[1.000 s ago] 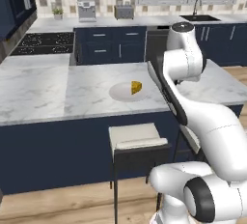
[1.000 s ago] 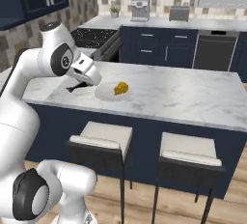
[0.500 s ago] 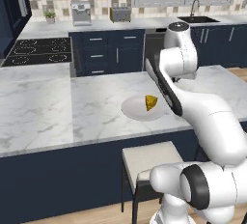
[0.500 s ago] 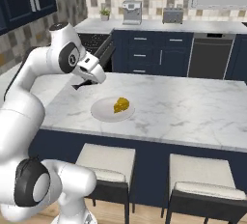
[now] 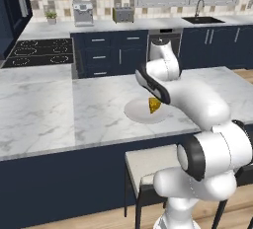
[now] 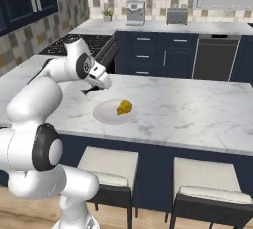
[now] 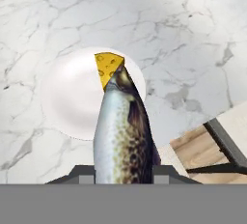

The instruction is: Take the cheese, fish, and garlic from the fridge and place them on the plate on the dining counter to create an appetizer plate.

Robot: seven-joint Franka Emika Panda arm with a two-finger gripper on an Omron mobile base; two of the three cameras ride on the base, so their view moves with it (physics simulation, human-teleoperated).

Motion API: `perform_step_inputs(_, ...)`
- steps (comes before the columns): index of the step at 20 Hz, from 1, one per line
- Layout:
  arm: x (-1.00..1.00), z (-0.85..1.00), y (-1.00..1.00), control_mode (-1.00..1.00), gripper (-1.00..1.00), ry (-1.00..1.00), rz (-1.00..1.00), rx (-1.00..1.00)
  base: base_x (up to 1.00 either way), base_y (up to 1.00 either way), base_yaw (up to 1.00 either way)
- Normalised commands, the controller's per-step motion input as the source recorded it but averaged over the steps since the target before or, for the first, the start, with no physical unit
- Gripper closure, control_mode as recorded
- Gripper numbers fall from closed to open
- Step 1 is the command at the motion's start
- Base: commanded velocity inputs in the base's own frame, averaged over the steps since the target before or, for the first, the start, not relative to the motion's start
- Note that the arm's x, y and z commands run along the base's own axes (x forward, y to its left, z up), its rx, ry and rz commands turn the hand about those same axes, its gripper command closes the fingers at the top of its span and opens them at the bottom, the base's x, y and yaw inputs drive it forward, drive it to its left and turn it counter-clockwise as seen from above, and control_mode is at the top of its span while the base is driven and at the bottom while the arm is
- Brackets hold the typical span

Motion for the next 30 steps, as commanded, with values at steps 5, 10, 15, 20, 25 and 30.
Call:
perform_step_inputs(5,0.84,-0.81,0.18,-1.0,1.0,0.1,0.0,0.0,0.0,0.0,0.0)
perform_step_inputs(10,0.5,-0.67,0.04,-1.0,1.0,0.06,0.0,0.0,0.0,0.0,0.0)
perform_step_inputs(15,0.29,-0.67,0.0,-1.0,1.0,0.01,0.0,0.0,0.0,0.0,0.0)
perform_step_inputs(20,0.31,-0.52,0.0,-1.0,1.0,0.0,0.0,0.0,0.0,0.0,0.0)
perform_step_inputs(25,0.59,-0.38,0.01,-1.0,1.0,0.0,0.0,0.0,0.0,0.0,0.0)
perform_step_inputs(30,0.69,-0.28,0.05,-1.0,1.0,0.0,0.0,0.0,0.0,0.0,0.0)
